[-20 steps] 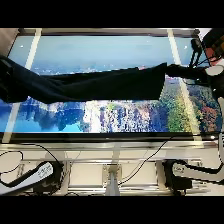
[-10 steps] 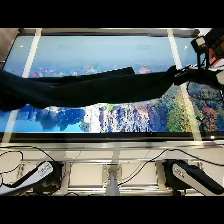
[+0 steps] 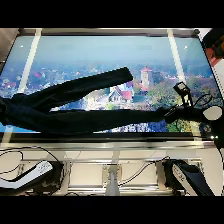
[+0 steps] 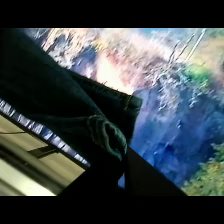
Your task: Fold the clothes and pants, and hang the long-sleeved shirts on hangers.
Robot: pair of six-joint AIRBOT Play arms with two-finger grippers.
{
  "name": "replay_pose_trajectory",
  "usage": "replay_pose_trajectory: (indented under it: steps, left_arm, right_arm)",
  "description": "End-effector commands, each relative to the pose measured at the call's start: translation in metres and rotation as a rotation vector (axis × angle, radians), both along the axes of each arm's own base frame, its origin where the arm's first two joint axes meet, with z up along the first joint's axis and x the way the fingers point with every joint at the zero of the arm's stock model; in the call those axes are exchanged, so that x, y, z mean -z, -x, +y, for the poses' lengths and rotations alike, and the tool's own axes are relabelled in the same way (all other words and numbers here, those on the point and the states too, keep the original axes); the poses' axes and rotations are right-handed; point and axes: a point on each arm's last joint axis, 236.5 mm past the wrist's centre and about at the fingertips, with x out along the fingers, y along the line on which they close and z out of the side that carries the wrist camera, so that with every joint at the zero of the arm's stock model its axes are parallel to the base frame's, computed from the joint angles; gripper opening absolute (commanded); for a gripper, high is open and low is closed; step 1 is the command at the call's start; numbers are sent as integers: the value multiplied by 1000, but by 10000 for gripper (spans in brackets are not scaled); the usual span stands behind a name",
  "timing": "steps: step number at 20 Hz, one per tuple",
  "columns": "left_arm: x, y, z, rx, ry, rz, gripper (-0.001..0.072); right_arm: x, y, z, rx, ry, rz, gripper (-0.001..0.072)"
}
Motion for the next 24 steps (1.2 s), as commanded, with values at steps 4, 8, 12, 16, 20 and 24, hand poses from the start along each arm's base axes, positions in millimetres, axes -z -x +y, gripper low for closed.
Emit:
replay_pose_trajectory:
  steps: [4, 8, 12, 16, 20, 24]
  left_arm:
    - [25, 48, 10, 39, -35, 206, 46]
    - [21, 86, 38, 65, -162, 384, 46]
    - [-21, 56, 76, 54, -340, 278, 46]
    - [-58, 19, 88, 61, -448, 139, 46]
    - [-46, 35, 77, 71, -391, 219, 47]
    - [-40, 71, 79, 75, -384, 380, 47]
  right_arm:
    - [21, 74, 9, -130, 1, 257, 26]
    - [26, 91, 4, -178, 31, 320, 27]
    - [26, 93, 3, -202, 43, 320, 28]
    - [23, 88, 11, -194, 6, 297, 476]
    - [16, 62, 18, -124, -40, 208, 476]
    - [-1, -17, -3, 289, -134, 9, 472]
